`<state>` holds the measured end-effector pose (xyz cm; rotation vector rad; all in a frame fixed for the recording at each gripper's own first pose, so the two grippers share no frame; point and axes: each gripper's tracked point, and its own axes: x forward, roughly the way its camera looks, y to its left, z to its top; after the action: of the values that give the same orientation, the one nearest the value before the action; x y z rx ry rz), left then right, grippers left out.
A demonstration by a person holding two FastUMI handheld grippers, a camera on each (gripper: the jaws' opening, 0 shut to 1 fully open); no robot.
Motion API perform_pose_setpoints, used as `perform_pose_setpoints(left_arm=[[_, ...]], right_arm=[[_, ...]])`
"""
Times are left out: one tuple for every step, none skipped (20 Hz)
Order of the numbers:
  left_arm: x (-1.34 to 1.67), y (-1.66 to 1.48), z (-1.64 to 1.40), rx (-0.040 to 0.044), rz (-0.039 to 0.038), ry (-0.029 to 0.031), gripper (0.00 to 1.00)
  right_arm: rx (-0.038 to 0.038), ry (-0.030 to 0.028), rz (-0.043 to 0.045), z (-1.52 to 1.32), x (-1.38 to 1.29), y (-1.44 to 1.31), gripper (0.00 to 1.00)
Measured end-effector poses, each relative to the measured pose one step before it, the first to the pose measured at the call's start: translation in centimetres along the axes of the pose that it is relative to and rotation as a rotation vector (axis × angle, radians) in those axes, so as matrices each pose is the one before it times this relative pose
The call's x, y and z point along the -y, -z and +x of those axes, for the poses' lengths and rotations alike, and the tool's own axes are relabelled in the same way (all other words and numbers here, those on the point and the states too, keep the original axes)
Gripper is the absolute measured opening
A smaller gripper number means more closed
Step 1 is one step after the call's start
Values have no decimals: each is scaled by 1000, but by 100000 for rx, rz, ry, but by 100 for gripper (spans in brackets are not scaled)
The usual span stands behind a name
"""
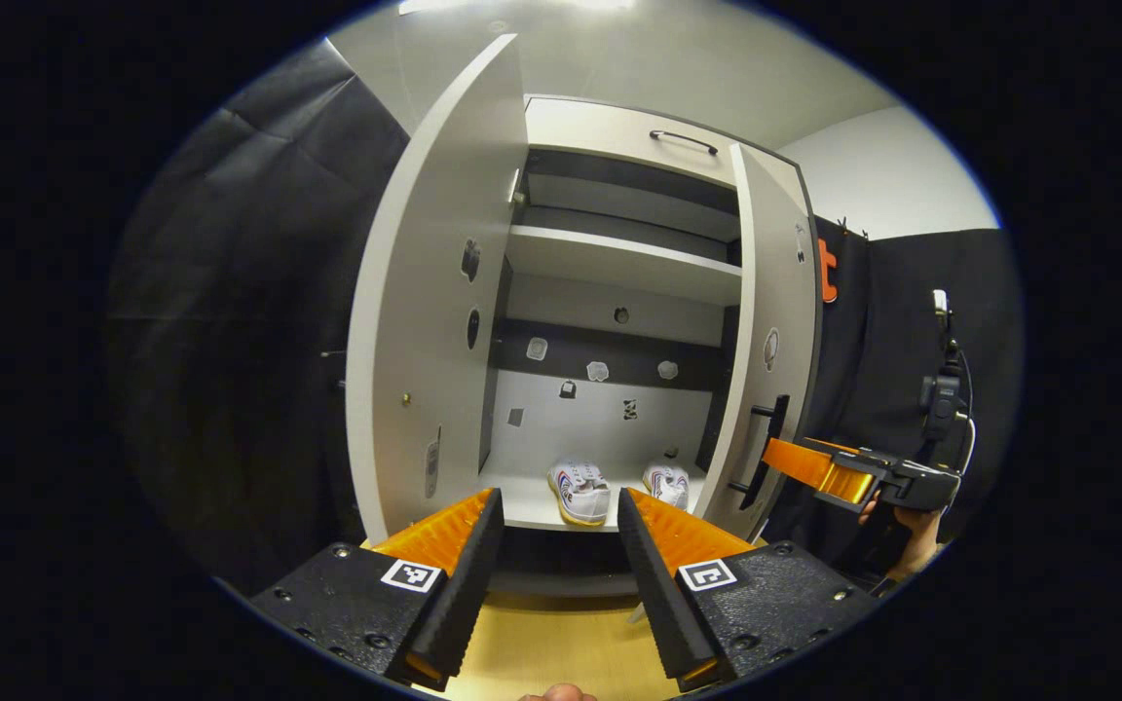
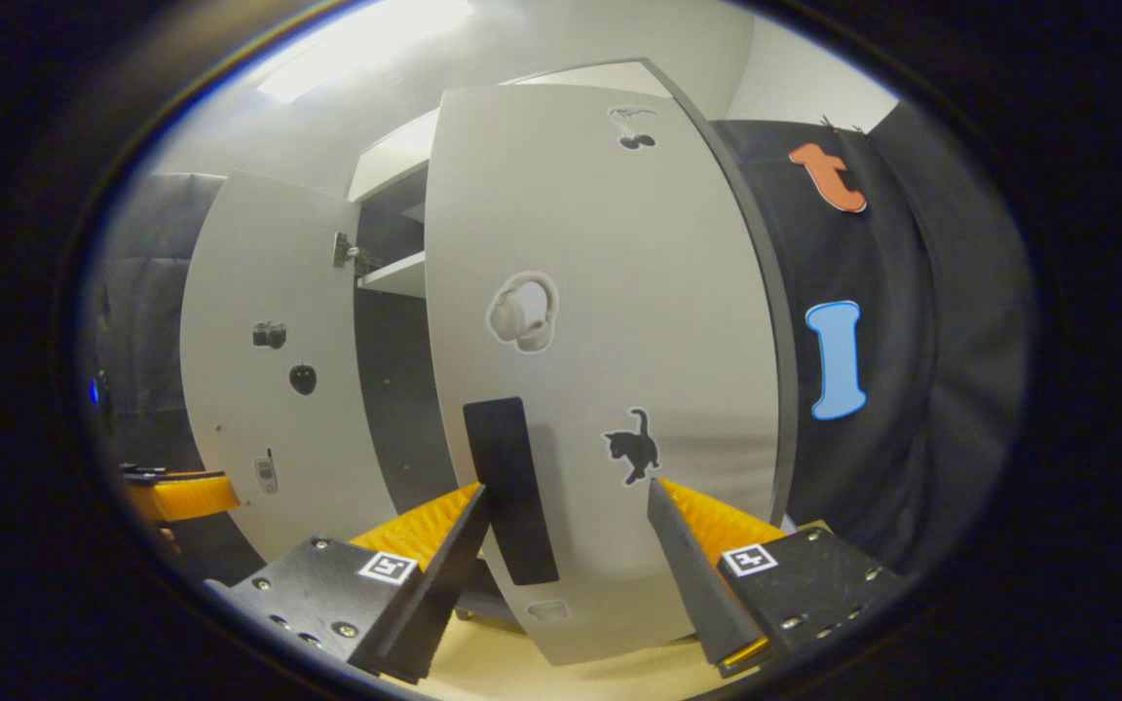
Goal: Grab one shoe with the right hand and put it into the shoe cabinet, grab the other shoe with the left hand and put it into the shoe cabinet; then close the right door with the right hand and the left door with the left hand.
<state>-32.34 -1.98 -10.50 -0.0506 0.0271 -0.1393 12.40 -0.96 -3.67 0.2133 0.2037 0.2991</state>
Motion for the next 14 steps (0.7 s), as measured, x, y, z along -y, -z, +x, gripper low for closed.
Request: perform_pose_setpoints(left_arm=[[-235,-96,-377,257,367,-823,75],[-167,-136,-421,246,200,-673,72],[-185,-47,-157,405,12,-701,76],[-241,-70,-326,332,-119,-756,75],[-282,-74,-296,140,-113,-784,72],[-320,-135,-422,306,35,-1004,74],[-539,-112,-302,302,136,-1254,74],[-482,-186,-408,555,-70,-1563,72],[-498,-218,-212,803,-251,-1583,72],[-457,-180,-241,709,-209,-1509,72],[-601,-149,-215,369,158,-1484,74],[-745,-152,-223,316,577,-1791,72],[-813,-135,79,344,779,-2020,74],[-836,-242,-10,595,788,-2360,74]], right_arm=[[133,195,-69,163,-36,3,98],[-4,104,98,128,-53,41,98],[-35,-33,162,247,-159,-26,98],[-52,-93,13,148,-50,-43,98],[-25,348,-68,149,90,-4,98],[131,235,205,-2,-34,-124,98],[-67,-62,438,500,-128,106,98],[-59,24,322,230,-127,61,98],[28,186,-8,334,45,56,98],[354,240,-385,200,74,-24,98],[603,-6,-432,85,-72,-170,98],[537,-344,-124,-81,-164,-179,98],[408,-674,8,-101,-286,21,98],[280,-750,-108,-156,-272,-70,98]])
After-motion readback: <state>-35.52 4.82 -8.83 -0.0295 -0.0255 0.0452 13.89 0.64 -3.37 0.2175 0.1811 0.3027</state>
